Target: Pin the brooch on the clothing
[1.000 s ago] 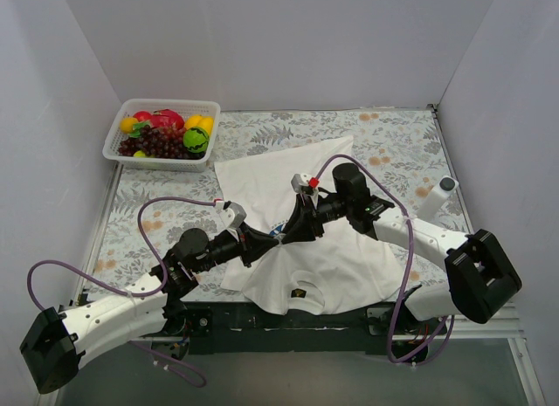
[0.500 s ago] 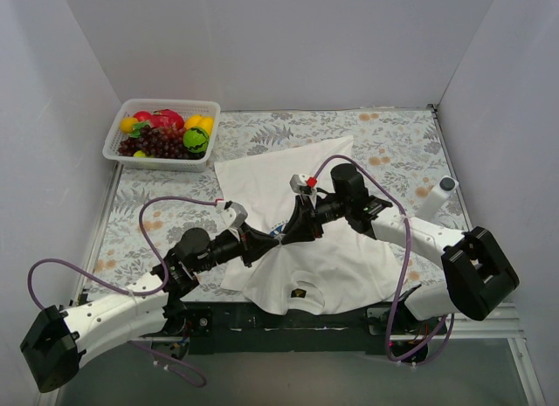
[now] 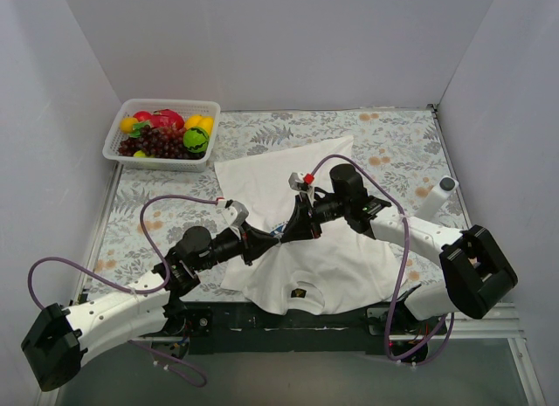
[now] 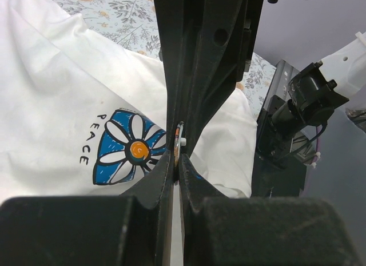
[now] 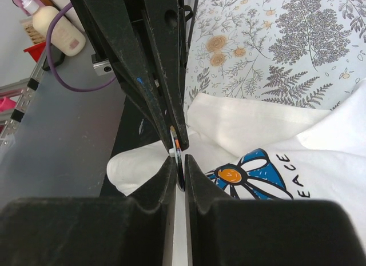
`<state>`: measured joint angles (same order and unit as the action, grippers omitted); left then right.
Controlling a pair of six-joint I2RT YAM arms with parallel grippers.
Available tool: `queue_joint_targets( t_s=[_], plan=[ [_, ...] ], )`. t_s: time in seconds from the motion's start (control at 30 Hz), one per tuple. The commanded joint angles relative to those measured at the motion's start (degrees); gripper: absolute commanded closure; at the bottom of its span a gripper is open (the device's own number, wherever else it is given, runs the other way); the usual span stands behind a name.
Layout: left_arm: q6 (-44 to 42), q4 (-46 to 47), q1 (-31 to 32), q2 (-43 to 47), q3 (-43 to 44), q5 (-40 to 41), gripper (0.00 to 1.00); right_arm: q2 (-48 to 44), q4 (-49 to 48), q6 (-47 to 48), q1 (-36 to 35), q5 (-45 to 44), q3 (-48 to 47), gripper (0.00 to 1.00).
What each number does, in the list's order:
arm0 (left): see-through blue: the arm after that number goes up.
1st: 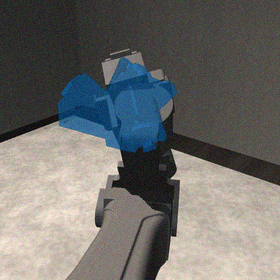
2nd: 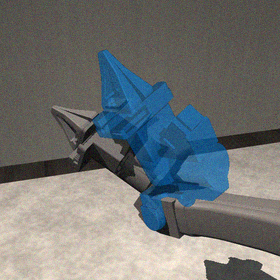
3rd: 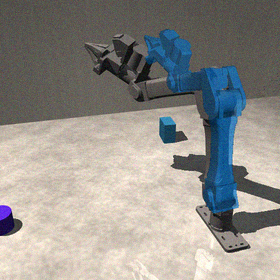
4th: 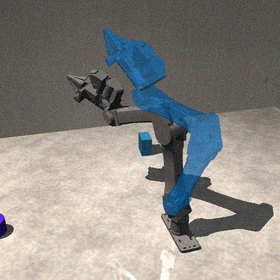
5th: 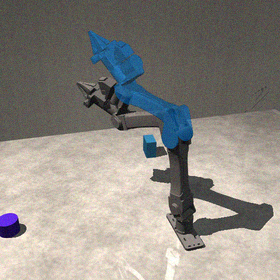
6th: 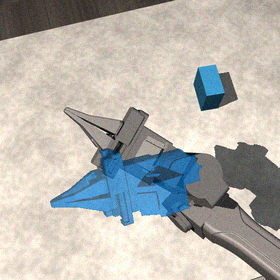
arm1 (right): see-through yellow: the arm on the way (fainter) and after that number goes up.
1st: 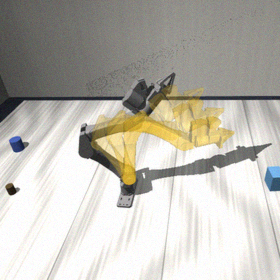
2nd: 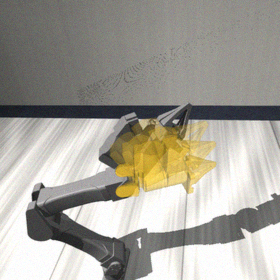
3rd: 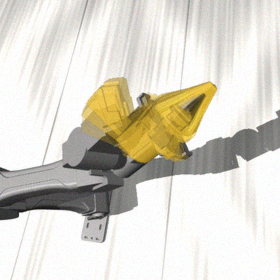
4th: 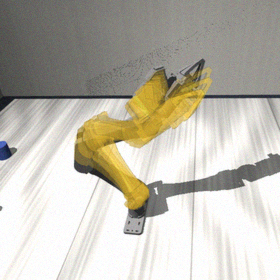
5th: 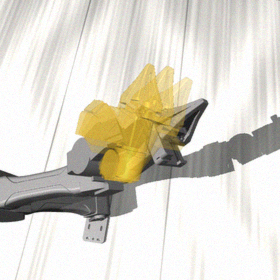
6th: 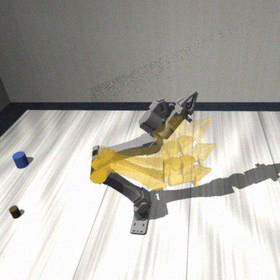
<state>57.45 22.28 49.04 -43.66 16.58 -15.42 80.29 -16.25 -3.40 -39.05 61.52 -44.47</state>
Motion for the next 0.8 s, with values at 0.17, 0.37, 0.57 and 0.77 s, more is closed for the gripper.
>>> queue_joint_targets(
  t_s=[0.17,0.37,0.57,0.77],
  plan=[
    [0.1,1.9,0.5,1.0,2.6,-3.0,1.0,-0.2,-6.5,-3.2,-0.3,-4.8,0.2,0.92],
    [0.0,0.0,0.5,3.5,2.1,-1.2,1.0,-1.9,-11.3,-5.8,-0.3,-5.3,3.0,0.96],
    [1.9,-0.2,0.4,8.7,-1.1,2.9,1.0,-3.2,-15.9,-8.1,-0.2,-5.2,5.0,0.98],
    [3.5,-1.2,0.5,11.0,-3.0,5.0,1.0,-2.9,-18.5,-9.6,-0.2,-4.8,5.5,0.99]
  ],
)
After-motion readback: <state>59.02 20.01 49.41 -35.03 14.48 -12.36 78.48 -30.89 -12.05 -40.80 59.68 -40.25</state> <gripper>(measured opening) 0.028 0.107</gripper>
